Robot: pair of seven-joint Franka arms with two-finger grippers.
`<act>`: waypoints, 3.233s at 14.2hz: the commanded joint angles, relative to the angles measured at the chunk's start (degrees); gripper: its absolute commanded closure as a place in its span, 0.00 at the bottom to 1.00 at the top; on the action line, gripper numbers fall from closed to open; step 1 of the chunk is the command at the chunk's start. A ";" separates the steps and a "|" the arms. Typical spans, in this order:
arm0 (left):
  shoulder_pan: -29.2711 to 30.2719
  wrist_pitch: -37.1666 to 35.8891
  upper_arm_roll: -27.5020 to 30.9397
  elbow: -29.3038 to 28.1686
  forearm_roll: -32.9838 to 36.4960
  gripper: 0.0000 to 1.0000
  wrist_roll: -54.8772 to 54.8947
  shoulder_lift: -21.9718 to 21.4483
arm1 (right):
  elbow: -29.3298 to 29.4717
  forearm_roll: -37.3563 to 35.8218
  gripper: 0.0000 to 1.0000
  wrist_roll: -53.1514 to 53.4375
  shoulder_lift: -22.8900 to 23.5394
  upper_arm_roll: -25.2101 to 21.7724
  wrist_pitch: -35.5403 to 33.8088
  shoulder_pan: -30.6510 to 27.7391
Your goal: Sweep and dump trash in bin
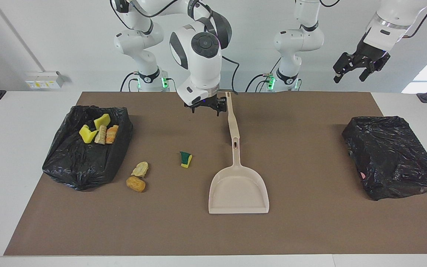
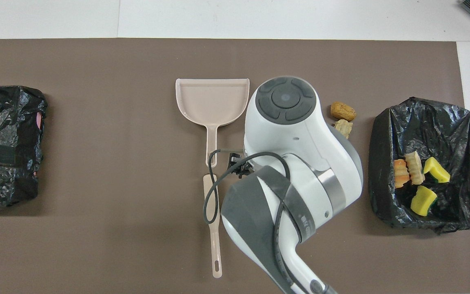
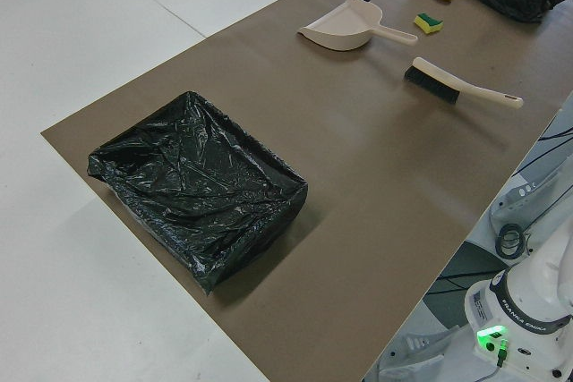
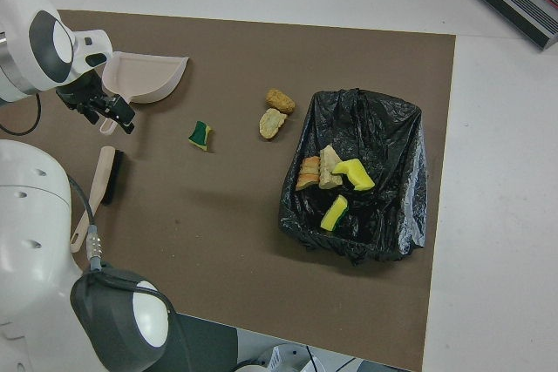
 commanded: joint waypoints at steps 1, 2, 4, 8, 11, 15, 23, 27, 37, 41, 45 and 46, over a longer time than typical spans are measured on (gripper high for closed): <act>0.31 -0.43 -0.26 1.07 1.03 0.00 -0.53 0.40 | -20.33 5.16 0.00 -0.56 -11.73 0.04 12.22 2.43; 0.31 -0.43 -0.26 1.07 1.03 0.00 -0.53 0.40 | -26.32 6.67 0.00 -0.48 -14.90 0.04 16.80 3.92; 0.31 -0.43 -0.26 1.07 1.03 0.00 -0.53 0.40 | -34.52 7.12 0.00 -0.65 -19.66 0.04 21.66 5.34; 0.31 -0.43 -0.26 1.07 1.03 0.00 -0.53 0.48 | -38.16 7.21 0.00 0.75 -21.17 0.04 22.20 9.37; 0.31 -0.51 -0.26 1.07 1.03 0.00 -0.53 0.48 | -38.95 7.38 0.00 3.03 -21.09 0.04 24.31 12.62; 0.31 -0.51 -0.26 1.07 1.03 0.00 -0.53 0.40 | -40.01 7.30 0.00 7.17 -17.66 0.04 33.79 17.38; -0.39 -1.21 -0.35 1.07 1.03 0.00 -0.44 0.31 | -38.69 0.27 0.34 7.17 -10.63 0.04 41.01 20.98; -0.75 0.01 -0.79 0.46 0.85 0.00 -0.88 0.13 | -38.69 0.27 0.48 7.52 -10.18 0.04 40.66 20.99; -11.99 24.96 -0.97 -2.10 -0.02 0.00 -6.41 12.17 | -37.11 1.41 1.00 7.43 -9.57 0.04 39.88 20.72; -16.12 29.35 -0.97 -1.57 -0.38 0.00 -7.65 17.61 | -35.18 1.41 1.00 7.35 -9.92 0.04 37.08 20.37; -22.27 32.78 -0.88 3.23 0.32 0.00 -13.77 28.22 | -34.47 1.15 1.00 6.56 -15.01 -0.48 28.38 18.18; -22.54 33.58 -0.88 4.92 0.32 0.00 -15.54 30.00 | -34.47 0.97 1.00 6.29 -16.50 -0.49 26.71 16.52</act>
